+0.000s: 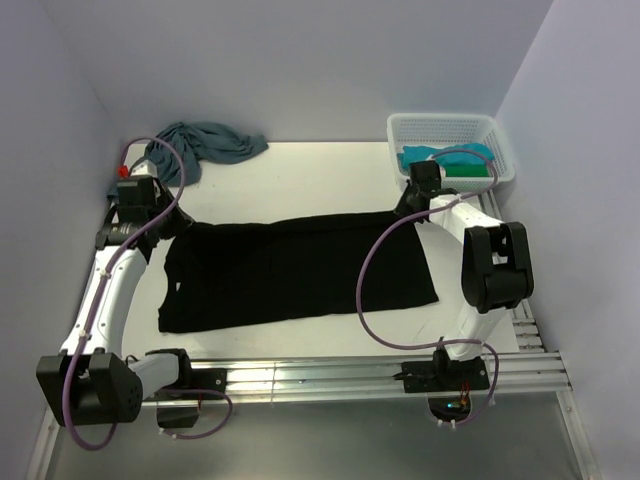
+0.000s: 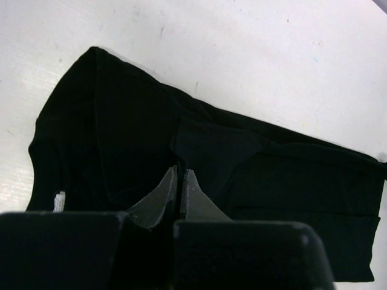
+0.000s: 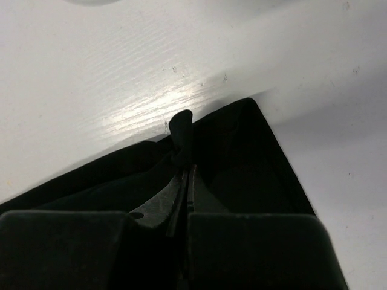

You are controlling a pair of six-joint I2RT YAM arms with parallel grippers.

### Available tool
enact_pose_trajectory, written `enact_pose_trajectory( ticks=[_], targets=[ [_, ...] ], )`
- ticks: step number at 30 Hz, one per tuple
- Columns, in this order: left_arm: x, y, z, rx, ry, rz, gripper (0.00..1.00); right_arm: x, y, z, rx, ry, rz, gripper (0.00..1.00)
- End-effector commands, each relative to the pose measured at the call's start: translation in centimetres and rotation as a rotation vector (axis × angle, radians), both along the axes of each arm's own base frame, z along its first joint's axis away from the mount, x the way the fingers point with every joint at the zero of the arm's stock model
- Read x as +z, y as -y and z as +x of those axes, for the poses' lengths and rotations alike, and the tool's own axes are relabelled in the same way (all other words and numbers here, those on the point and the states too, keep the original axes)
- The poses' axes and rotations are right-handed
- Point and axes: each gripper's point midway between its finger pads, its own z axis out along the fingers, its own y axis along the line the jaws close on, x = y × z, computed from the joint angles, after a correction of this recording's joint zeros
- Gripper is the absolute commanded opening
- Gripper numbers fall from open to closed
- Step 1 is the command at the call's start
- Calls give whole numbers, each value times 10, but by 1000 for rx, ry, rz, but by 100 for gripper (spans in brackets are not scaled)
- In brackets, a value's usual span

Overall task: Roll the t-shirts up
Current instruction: Fold the tshirt

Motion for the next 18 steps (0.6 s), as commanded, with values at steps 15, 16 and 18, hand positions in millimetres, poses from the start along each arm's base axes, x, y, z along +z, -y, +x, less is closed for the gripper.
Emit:
enact_pose_trajectory(
  ticks=[15,16,18],
  targets=[
    [-4,9,-35,2,4,-57,0,14,7,-13,-36,42,-21,0],
    [-4,9,-36,2,3,-55,0,15,8,-14,-38,45,-24,0],
    [-2,8,-38,5,9,-53,0,16,8,-14,-38,48,-24,0]
  ],
)
